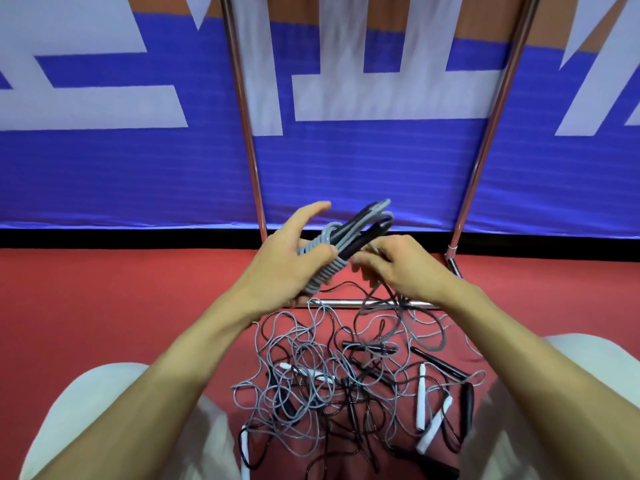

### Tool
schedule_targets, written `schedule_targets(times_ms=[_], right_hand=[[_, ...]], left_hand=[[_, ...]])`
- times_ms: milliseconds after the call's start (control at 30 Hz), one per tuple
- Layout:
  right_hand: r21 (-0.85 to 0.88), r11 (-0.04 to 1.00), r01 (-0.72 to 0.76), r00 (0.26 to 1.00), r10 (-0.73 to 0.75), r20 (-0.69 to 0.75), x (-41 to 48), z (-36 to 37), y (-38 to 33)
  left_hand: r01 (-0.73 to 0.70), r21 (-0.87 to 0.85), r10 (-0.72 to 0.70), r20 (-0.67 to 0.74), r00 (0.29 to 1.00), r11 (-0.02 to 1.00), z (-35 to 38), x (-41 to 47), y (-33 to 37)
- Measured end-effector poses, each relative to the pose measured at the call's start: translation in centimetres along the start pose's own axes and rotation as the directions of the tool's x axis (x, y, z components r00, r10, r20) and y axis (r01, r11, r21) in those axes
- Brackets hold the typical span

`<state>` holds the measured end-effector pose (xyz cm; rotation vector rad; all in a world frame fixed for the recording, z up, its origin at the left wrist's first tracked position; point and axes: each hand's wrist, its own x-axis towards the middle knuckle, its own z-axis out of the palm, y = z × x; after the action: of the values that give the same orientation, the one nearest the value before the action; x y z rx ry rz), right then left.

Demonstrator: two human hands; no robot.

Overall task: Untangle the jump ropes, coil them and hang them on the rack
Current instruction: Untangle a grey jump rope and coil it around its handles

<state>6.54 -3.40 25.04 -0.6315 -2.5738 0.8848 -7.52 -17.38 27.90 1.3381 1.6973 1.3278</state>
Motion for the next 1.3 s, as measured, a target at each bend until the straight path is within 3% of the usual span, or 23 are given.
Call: schedule_targets(times_ms=[133,300,400,533,633,733,867,1067,1200,1300], right_hand=[[0.084,0.990,-0.115,0.993,0.111,0.048,0.0,0.5,0.4],[0.072,0.985,-0.158,0.980,0.148,0.133,-0.8,0.8,0.6],[0.019,0.989,-0.144,0.962,0.136,0.237,-1.3,1.0,0.2],[-0.189,0.981,0.052,0.969,-0.004,0.246,-1.9,0.9,-0.3],[-0.367,0.905,0.214,0.969,-0.151,0.195,-2.3,0.1,-1.4],[-0.429,0.832,0.353,0.934,-0.338,0.112,-2.5,-0.7,-2.1],[-0.425,0.775,0.468,0.856,-0.517,-0.001,-2.4,-1.1,-2.3],[-0.358,0.876,0.325,0.858,-0.432,-0.277,-1.4,-2.2,-0.6],[-0.323,0.923,0.209,0.886,-0.318,-0.338,-1.1,-2.8,0.4],[-0.292,0.945,0.148,0.901,-0.251,-0.354,-0.7,-2.8,0.9]], left_hand=[[-0.018,-0.146,0.002,-0.104,0.995,0.989,-0.4,0.4,0.4],[0.030,-0.138,-0.076,-0.340,0.937,0.990,-2.0,1.3,-0.5],[0.073,-0.020,-0.075,-0.406,0.911,0.997,-2.9,1.9,-1.8],[0.167,0.356,0.021,-0.467,0.884,0.920,-4.0,2.4,-3.2],[0.233,0.567,0.024,-0.408,0.913,0.790,-3.9,2.3,-3.6],[0.253,0.716,-0.025,-0.312,0.950,0.651,-3.1,2.3,-3.5],[0.122,0.808,-0.068,-0.101,0.993,0.577,-2.1,2.1,-3.5],[-0.166,0.851,-0.080,0.236,0.969,0.498,-1.1,1.5,-2.3],[-0.205,0.907,-0.030,0.232,0.972,0.367,-0.2,1.4,-1.8],[-0.278,0.883,0.056,0.278,0.959,0.378,0.1,1.1,-1.7]])
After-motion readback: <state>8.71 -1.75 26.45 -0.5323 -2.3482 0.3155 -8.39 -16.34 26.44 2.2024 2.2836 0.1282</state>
